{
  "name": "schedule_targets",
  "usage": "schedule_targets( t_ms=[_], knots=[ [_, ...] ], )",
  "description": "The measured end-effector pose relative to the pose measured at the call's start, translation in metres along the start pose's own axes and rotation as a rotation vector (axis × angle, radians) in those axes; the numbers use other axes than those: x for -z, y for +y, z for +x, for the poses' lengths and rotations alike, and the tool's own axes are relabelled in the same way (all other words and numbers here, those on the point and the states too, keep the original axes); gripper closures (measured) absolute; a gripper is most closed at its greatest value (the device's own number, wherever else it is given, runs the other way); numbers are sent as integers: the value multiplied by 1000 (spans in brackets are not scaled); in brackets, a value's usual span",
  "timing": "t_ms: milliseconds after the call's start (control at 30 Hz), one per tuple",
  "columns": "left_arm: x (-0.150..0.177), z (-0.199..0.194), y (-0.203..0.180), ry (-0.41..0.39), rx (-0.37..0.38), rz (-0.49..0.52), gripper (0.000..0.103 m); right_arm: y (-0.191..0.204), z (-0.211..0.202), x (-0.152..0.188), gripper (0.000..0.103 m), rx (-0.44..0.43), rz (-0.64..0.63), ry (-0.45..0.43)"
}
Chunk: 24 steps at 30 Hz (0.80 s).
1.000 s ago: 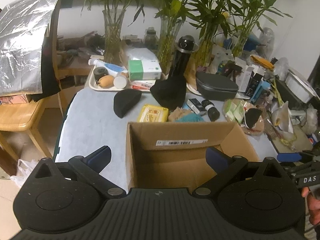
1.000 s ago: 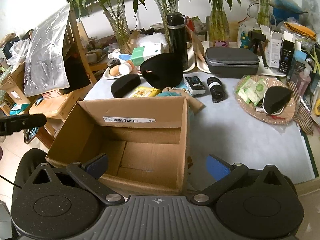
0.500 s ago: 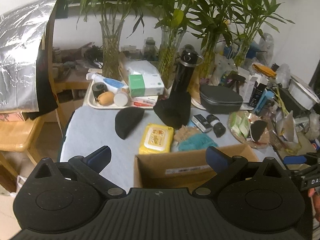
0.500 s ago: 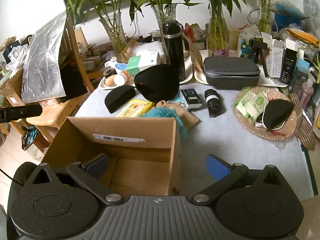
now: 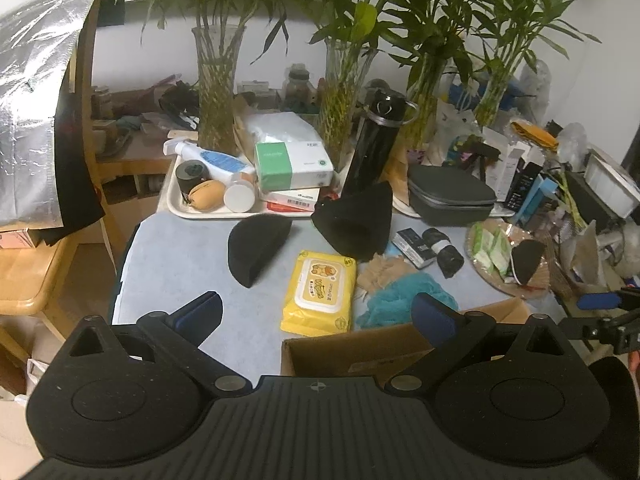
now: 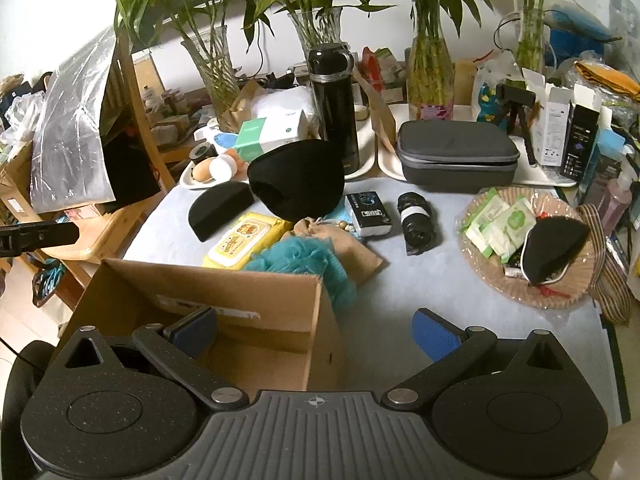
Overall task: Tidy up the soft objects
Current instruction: 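Close the right gripper on the teal mesh loofah and lift it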
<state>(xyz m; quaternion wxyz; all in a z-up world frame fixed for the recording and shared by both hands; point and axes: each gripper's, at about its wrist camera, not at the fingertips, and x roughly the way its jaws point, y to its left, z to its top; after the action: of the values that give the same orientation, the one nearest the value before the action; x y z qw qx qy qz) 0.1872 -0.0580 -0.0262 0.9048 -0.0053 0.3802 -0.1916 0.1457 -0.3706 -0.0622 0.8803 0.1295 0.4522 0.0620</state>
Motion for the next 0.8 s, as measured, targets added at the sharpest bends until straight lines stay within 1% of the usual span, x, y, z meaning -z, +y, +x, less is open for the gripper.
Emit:
schedule_targets(
  t_ms=[133,267,467,633,733,800],
  knots=[
    [-1,-1,0,-8,19,-7,0,-3,9,-12,0,-21,2,10],
    [0,-1,1,-5,22,-6,0,-3,21,-27,0,-22,-31,19],
    [2,-6,8,-16,26,-39,0,-11,49,-57,0,-96,-85,58],
    [5,-5,15,-7,22,-63,0,-20,90,-77,1,-171,-88,142],
    [7,-4,18,1,18,-74,0,-24,122,-83,12,-207,-75,225],
    [10,-2,20,9,17,-85,0,-23,142,-86,12,-248,-70,282]
  ],
)
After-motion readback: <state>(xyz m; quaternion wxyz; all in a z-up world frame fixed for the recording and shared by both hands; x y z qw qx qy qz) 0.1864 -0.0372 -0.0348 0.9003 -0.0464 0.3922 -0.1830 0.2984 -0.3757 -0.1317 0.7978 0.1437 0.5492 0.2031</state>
